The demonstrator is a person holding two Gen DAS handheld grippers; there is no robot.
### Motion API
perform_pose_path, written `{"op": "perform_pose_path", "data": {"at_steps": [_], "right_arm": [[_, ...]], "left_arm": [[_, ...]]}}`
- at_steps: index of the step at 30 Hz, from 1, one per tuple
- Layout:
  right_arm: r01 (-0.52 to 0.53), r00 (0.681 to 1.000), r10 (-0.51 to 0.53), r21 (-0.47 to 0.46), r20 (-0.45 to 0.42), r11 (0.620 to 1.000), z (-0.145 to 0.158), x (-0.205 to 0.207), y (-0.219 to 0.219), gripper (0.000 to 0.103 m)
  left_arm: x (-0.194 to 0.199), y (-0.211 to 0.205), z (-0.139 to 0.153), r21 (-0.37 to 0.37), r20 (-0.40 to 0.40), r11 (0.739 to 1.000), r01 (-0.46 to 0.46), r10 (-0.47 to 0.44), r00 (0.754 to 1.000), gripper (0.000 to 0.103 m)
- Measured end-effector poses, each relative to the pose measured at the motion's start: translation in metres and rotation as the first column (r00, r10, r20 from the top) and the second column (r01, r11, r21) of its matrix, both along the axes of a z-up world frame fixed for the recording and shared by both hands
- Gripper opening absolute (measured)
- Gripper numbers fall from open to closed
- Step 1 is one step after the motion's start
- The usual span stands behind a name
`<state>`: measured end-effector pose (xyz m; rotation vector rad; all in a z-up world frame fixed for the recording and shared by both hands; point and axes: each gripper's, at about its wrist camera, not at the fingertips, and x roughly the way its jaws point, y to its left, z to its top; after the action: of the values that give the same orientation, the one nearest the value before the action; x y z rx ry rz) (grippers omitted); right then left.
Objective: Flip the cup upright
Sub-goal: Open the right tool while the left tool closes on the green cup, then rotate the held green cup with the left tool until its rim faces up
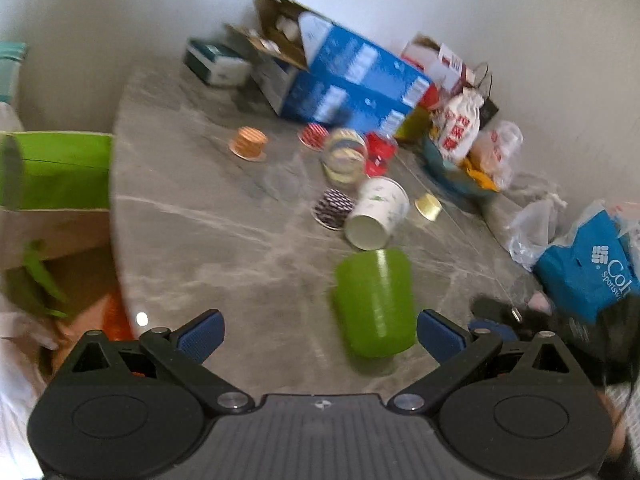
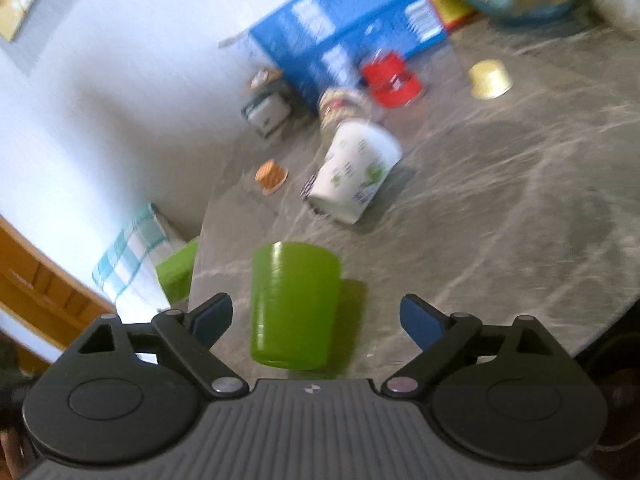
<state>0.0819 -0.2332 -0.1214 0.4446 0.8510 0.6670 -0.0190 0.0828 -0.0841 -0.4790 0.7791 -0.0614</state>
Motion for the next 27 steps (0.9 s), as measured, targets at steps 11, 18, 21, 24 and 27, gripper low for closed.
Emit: {"op": "perform_pose_path", "data": {"at_steps": [11, 18, 21, 24, 27], "right_arm": [[0.031, 0.998, -0.030, -0.006, 0.062, 1.000, -0.024, -0.014, -0.044, 0.101], [0.026, 0.997, -0.017, -0.134, 0.069, 0.991, -0.025, -0.012, -0.043, 0.102], [0.002, 0.999, 0.004, -0.115, 0.050, 0.993, -0.029, -0.009, -0.043, 0.102], [-0.010, 0.999, 0.013, -0.091, 0.032, 0.996, -0.034, -0.006, -0.044, 0.102], [-0.023, 1.000, 0.024, -0.062, 0.019, 0.998, -0.037, -0.004, -0.046, 0.102]], "left_arm": [[0.100, -0.078, -0.004, 0.156, -0.253, 0.986, 0.051, -0.010, 0.967, 0.103], [0.118, -0.098, -0.013, 0.235, -0.318, 0.972, 0.027, 0.051, 0.947, 0.098], [0.128, -0.100, -0.017, 0.257, -0.349, 0.966, 0.015, 0.079, 0.934, 0.097], [0.135, -0.103, -0.022, 0.280, -0.379, 0.960, 0.017, 0.094, 0.920, 0.096], [0.138, -0.105, -0.025, 0.284, -0.396, 0.959, 0.008, 0.110, 0.911, 0.095]]}}
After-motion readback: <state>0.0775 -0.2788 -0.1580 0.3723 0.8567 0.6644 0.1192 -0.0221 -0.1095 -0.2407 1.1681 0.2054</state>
